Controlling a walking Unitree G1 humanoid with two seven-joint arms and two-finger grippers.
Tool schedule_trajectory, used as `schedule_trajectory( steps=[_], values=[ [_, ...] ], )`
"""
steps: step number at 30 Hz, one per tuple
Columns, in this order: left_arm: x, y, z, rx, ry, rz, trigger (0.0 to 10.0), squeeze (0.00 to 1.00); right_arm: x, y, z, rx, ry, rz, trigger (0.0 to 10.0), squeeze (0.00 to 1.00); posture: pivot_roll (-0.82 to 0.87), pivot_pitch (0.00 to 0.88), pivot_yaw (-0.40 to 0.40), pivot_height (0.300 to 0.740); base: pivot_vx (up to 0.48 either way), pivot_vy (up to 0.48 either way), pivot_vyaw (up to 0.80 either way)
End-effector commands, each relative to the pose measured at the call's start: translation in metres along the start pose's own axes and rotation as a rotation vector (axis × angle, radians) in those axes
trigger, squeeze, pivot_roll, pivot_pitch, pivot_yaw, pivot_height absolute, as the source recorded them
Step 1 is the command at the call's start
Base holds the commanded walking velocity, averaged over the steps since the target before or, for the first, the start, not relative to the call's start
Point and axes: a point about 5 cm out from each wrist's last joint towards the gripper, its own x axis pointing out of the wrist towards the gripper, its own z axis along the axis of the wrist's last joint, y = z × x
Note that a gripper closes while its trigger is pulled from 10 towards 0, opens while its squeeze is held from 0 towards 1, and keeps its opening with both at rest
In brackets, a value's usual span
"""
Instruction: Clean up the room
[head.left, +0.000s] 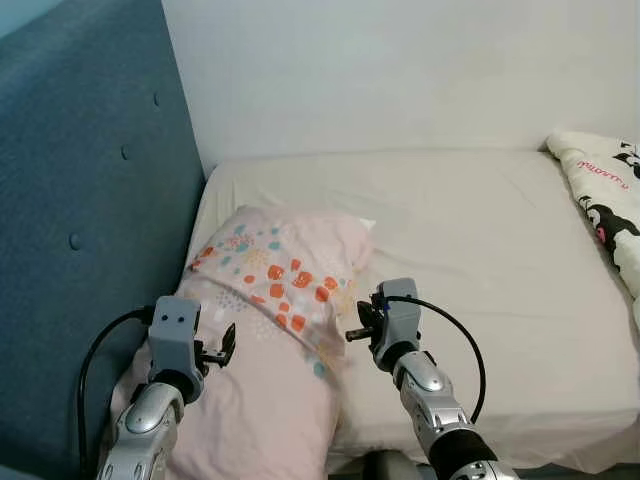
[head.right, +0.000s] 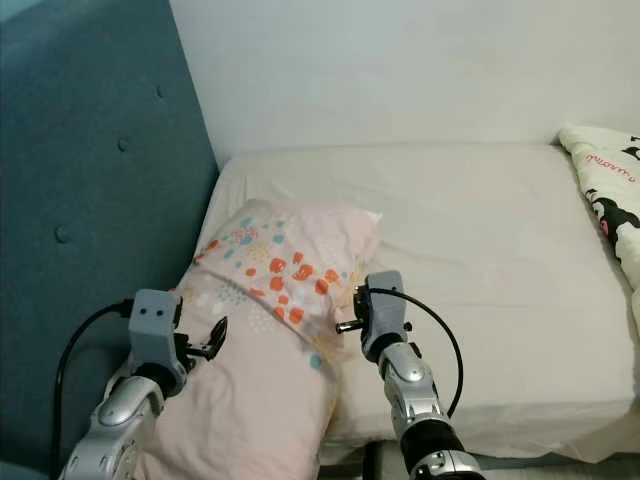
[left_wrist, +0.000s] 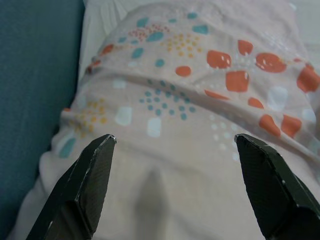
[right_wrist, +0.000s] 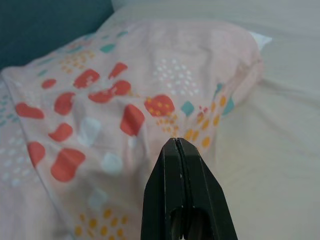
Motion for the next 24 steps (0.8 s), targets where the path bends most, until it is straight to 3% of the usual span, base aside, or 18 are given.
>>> schedule_trajectory(
  steps=[1, 9, 24],
  values=[
    [-0.0033, 0.0031, -0.0084, 0.000, 0.021, 0.010, 10.0, 0.00, -0.0021, 0.0012, -0.0021, 0.022, 0.002, 0.014, 10.0, 0.00, 0.05, 0.118, -0.032, 0.641, 0.000, 0.000, 0.00],
    [-0.0028, 0.0020, -0.0100, 0.007, 0.020, 0.008, 10.0, 0.00, -0.0038, 0.0011, -0.0010, 0.029, -0.015, 0.029, 10.0, 0.00, 0.05, 0.116, -0.035, 0.646, 0.000, 0.000, 0.00],
    [-0.0006, -0.0016, -0.0092, 0.021, 0.000, -0.007, 10.0, 0.00, -0.0083, 0.0012, -0.0046, 0.034, -0.019, 0.028, 10.0, 0.00, 0.04, 0.113, -0.031, 0.701, 0.000, 0.000, 0.00]
  ],
)
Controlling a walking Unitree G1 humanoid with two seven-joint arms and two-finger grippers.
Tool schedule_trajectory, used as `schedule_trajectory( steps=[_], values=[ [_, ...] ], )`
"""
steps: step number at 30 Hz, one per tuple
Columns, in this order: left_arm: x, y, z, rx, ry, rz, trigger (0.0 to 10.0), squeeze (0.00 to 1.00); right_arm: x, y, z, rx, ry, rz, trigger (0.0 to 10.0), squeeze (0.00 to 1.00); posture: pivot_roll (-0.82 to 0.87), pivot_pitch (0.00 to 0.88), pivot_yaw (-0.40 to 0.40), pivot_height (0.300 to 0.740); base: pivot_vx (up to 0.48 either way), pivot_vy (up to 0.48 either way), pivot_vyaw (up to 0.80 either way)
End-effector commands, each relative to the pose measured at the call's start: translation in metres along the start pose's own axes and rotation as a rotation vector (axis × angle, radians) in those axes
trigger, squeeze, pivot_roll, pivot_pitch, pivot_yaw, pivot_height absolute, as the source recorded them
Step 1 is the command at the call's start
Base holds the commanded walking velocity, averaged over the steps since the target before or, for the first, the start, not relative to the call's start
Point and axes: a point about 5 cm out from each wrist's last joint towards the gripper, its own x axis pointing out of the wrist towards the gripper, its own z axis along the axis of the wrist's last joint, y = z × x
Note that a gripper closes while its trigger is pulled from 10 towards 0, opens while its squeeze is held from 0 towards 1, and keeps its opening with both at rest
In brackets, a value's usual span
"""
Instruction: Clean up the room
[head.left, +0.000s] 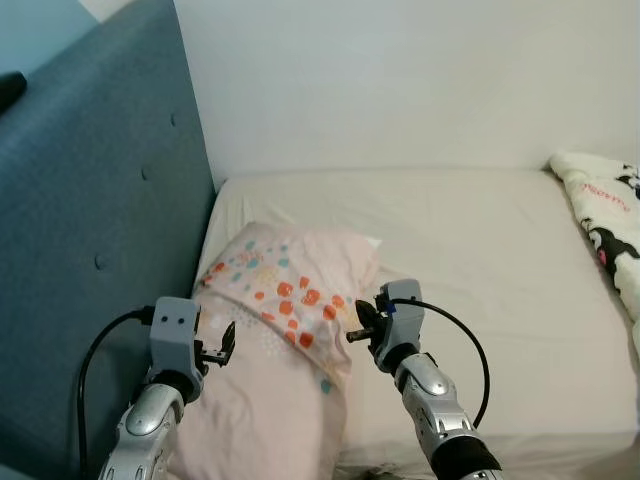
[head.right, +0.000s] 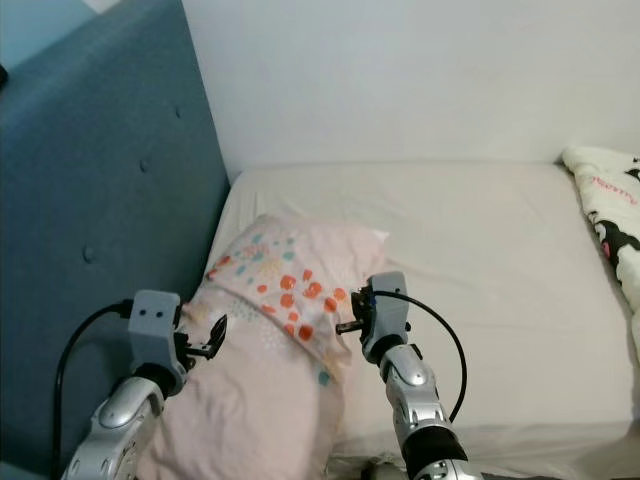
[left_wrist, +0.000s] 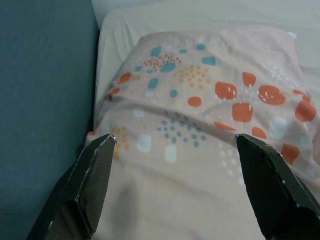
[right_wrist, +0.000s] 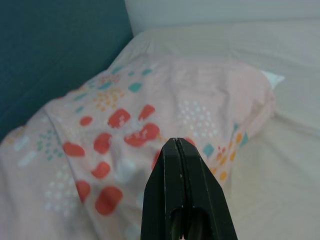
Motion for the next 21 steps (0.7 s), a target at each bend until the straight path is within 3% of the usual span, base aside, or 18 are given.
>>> schedule_trajectory(
  steps=[1, 10, 21],
  values=[
    [-0.001, -0.001, -0.005, -0.002, 0.010, -0.002, 10.0, 0.00, -0.004, 0.000, -0.004, 0.012, 0.006, -0.003, 10.0, 0.00, 0.04, 0.111, -0.036, 0.706, 0.000, 0.000, 0.00],
    [-0.002, -0.003, -0.006, -0.014, 0.010, -0.020, 10.0, 0.00, -0.005, -0.001, -0.004, 0.015, 0.002, 0.001, 10.0, 0.00, 0.04, 0.109, -0.039, 0.740, 0.000, 0.000, 0.00],
    [-0.003, -0.005, -0.008, 0.004, 0.020, -0.060, 10.0, 0.00, -0.009, -0.002, -0.014, 0.003, 0.054, -0.025, 10.0, 0.00, 0.04, 0.113, -0.032, 0.740, 0.000, 0.000, 0.00]
  ],
)
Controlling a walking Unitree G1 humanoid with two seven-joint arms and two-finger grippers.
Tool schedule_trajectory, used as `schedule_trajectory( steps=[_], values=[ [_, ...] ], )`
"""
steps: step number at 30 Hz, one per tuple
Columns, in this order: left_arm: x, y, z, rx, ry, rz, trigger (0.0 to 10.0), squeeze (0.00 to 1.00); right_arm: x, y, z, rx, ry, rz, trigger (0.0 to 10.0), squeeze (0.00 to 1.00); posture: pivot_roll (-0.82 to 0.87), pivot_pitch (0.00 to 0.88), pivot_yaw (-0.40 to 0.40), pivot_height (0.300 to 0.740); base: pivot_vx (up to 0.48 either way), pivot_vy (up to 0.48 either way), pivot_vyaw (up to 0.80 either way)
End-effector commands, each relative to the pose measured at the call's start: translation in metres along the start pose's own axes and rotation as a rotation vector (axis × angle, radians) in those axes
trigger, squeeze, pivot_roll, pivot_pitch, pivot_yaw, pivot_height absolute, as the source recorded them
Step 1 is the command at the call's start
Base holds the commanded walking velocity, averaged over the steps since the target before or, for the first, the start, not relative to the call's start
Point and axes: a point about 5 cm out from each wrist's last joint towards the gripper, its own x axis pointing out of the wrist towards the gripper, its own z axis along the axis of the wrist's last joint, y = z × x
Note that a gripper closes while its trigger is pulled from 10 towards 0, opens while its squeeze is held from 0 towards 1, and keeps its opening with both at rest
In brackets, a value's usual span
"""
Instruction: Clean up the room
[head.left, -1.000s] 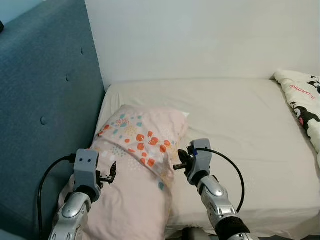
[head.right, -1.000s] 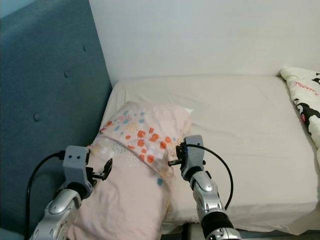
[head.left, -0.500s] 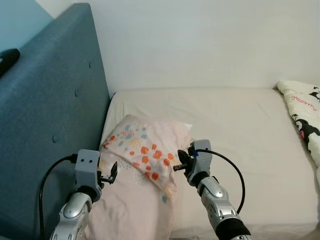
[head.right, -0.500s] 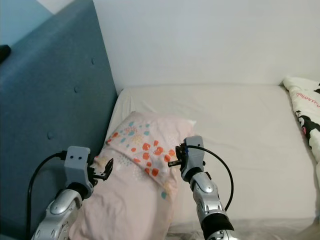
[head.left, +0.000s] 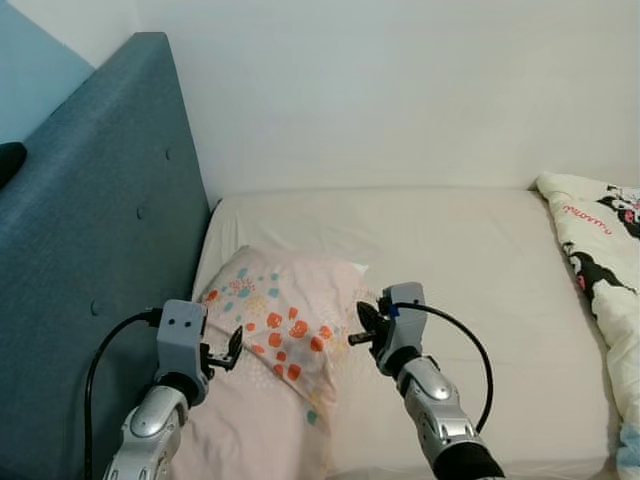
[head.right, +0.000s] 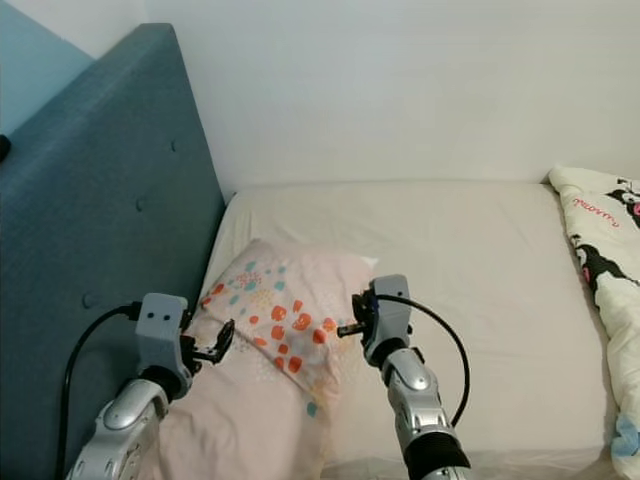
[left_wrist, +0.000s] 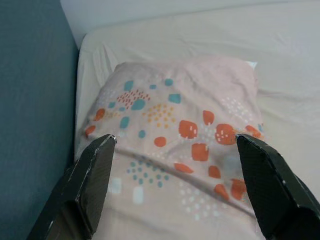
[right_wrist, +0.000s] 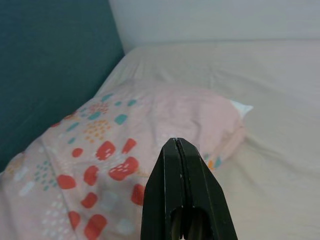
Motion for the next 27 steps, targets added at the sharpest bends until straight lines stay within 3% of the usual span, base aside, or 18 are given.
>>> schedule_trajectory(
  steps=[1, 18, 27],
  values=[
    [-0.0036, 0.0011, -0.0065, 0.001, 0.024, -0.004, 10.0, 0.00, -0.0048, 0.0000, -0.0128, 0.004, 0.058, -0.013, 10.0, 0.00, 0.04, 0.115, -0.030, 0.740, 0.000, 0.000, 0.00],
    [-0.0034, -0.0077, -0.0117, -0.035, 0.053, -0.045, 10.0, 0.00, -0.0098, -0.0003, -0.0211, 0.048, 0.080, -0.047, 10.0, 0.00, 0.04, 0.117, -0.024, 0.740, 0.000, 0.000, 0.00],
    [-0.0038, -0.0061, -0.0117, -0.038, 0.056, -0.048, 10.0, 0.00, -0.0098, 0.0006, -0.0216, 0.059, 0.081, -0.047, 10.0, 0.00, 0.04, 0.117, -0.024, 0.740, -0.330, 0.000, 0.00]
  ],
)
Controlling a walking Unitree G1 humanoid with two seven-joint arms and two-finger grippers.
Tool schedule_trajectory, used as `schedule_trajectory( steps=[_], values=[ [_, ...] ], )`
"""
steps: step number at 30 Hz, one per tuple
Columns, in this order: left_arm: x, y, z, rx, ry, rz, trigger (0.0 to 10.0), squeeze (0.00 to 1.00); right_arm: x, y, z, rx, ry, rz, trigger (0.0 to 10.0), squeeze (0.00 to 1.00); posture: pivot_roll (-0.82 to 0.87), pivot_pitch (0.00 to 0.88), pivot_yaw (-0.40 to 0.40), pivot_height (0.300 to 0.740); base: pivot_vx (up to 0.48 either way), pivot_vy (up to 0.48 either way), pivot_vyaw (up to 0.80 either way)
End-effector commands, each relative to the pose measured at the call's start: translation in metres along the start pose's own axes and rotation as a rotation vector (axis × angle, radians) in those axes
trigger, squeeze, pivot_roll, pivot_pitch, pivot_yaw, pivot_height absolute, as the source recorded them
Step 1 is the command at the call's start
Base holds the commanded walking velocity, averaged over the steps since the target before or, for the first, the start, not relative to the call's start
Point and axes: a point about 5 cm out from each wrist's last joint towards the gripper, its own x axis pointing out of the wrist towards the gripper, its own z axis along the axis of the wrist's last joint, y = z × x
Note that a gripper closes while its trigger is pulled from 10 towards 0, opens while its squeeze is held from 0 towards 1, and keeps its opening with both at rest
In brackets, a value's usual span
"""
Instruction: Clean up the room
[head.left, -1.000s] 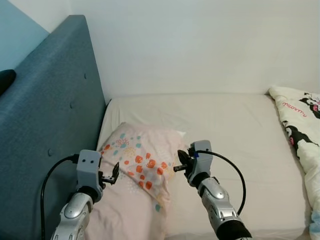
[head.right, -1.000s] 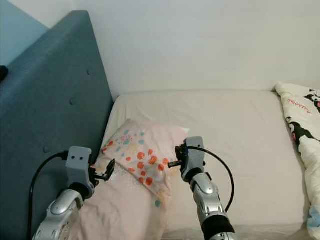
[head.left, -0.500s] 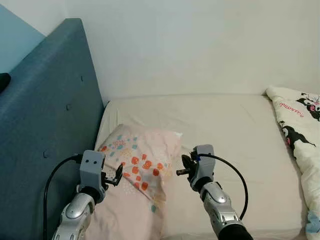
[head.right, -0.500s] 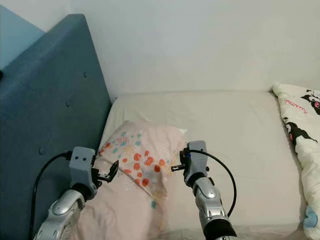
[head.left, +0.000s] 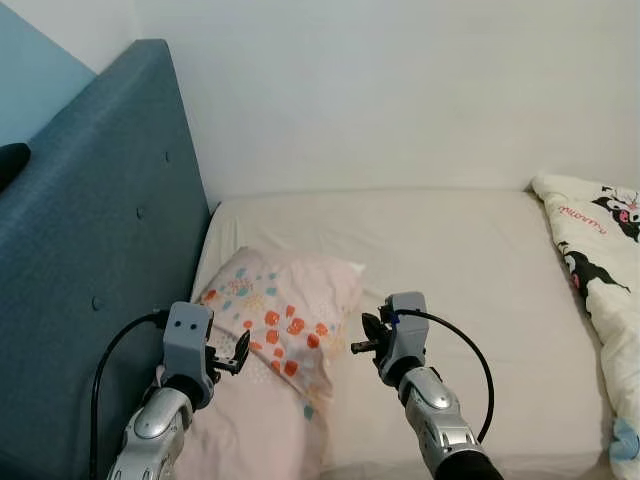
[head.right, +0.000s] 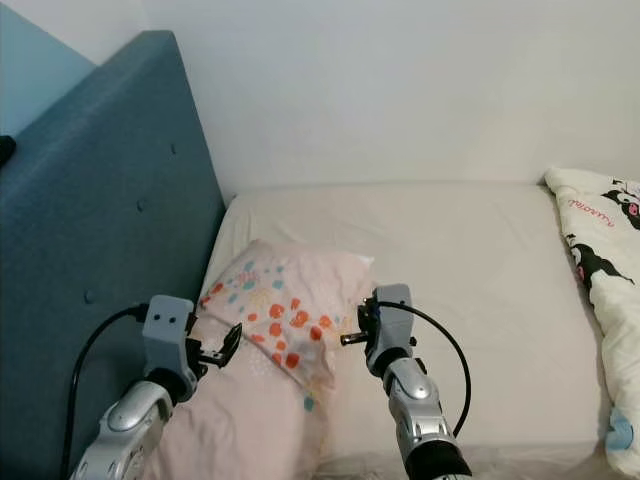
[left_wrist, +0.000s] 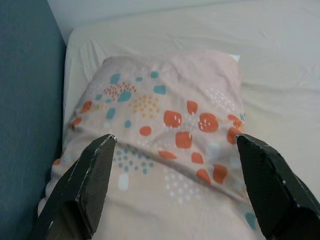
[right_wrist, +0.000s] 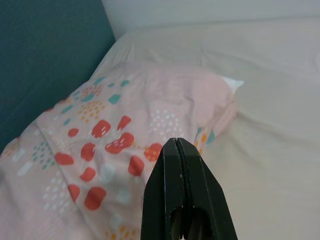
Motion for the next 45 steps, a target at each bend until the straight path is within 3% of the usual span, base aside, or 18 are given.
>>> schedule_trajectory(
  steps=[1, 11, 31, 45],
  values=[
    [-0.0036, 0.0000, -0.0087, -0.018, 0.039, -0.002, 10.0, 0.00, -0.0035, 0.0012, -0.0094, 0.029, 0.033, -0.008, 10.0, 0.00, 0.04, 0.117, -0.024, 0.740, -0.364, 0.000, 0.00],
    [-0.0044, 0.0017, -0.0084, -0.015, 0.040, -0.006, 10.0, 0.00, -0.0033, 0.0029, -0.0098, 0.035, 0.034, -0.006, 10.0, 0.00, 0.04, 0.112, -0.021, 0.740, -0.360, 0.000, 0.00],
    [0.0020, -0.0010, -0.0113, 0.035, 0.114, -0.075, 10.0, 0.00, -0.0080, 0.0012, -0.0169, 0.080, 0.045, -0.041, 10.0, 0.00, 0.04, 0.107, 0.013, 0.740, 0.000, 0.000, 0.00],
    [0.0046, 0.0000, -0.0163, 0.056, 0.143, -0.027, 10.0, 0.00, -0.0067, -0.0040, -0.0155, 0.039, 0.060, -0.043, 10.0, 0.00, 0.04, 0.118, 0.000, 0.740, 0.000, 0.000, 0.00]
  ],
)
